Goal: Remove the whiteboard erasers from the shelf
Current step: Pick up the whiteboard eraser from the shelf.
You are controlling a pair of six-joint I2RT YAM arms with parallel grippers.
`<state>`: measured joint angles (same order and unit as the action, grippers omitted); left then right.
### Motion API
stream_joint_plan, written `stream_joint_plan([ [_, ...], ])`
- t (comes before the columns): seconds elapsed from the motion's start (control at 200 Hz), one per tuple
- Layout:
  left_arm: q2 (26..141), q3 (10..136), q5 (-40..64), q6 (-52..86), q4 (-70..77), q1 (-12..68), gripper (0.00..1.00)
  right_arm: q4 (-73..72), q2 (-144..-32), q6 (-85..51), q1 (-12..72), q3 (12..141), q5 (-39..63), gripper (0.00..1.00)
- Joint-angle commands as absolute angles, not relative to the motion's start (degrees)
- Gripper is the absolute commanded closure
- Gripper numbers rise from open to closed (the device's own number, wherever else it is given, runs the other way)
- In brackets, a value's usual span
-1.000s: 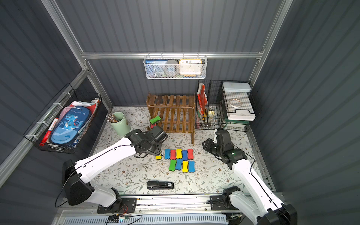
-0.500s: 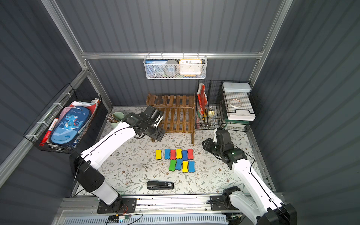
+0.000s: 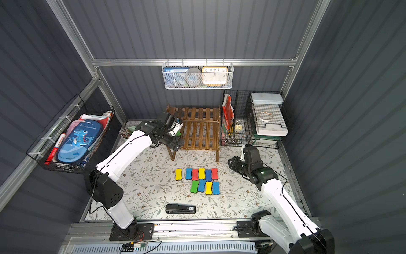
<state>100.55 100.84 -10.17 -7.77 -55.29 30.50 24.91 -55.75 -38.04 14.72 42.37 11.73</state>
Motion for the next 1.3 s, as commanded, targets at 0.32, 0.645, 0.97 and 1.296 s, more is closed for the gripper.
stream_joint_plan([
  [0.32, 101.34, 99.8, -7.84, -10.72, -49.7, 27.87, 0.1, 25.4, -56.16, -37.36, 14.24, 43.23, 10.76, 0.64],
  [0.645, 100.55, 94.68, -9.91, -11.7, -43.86, 27.69, 0.09, 25.31, -56.53, -37.52, 13.98, 43.36, 10.8, 0.63],
  [0.97, 100.28, 91.46, -12.81, -11.25, -38.76, 27.69, 0.08, 25.22, -56.65, -37.62, 13.91, 43.25, 10.8, 0.63],
  [1.296, 102.25, 92.18, -12.57, -11.88, -38.56, 27.69, 0.23, 25.4, -56.56, -37.54, 13.92, 43.13, 10.48, 0.63],
])
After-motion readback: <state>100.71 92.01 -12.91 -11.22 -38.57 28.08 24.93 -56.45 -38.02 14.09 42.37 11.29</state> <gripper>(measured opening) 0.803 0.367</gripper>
